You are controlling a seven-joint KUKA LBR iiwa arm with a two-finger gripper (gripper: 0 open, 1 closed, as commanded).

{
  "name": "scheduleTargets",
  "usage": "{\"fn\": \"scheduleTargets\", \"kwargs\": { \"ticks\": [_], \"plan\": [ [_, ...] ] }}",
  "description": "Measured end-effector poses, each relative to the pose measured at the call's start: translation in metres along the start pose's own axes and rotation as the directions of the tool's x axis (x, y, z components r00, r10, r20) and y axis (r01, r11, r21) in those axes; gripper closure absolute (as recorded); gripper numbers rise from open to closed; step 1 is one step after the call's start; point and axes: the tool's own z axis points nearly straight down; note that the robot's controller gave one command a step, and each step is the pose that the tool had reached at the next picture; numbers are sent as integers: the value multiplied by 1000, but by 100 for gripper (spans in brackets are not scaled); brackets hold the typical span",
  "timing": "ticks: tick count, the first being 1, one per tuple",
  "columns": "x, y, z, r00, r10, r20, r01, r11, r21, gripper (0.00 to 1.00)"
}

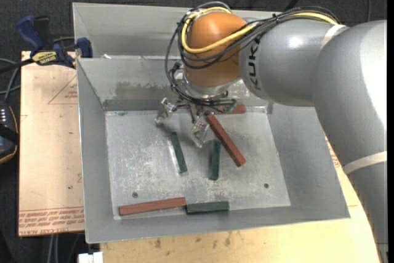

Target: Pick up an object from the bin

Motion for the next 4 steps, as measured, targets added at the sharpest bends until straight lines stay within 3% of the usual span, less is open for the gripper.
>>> {"fn": "scheduleTargets", "kwargs": {
  "ticks": [1,2,4],
  "plan": [
    [0,0,0,1000,0,1,0,1000,0,0],
    [5,47,-4,927,-374,10,374,927,4,100],
    [5,47,-4,927,-374,10,374,927,3,100]
  ]
}}
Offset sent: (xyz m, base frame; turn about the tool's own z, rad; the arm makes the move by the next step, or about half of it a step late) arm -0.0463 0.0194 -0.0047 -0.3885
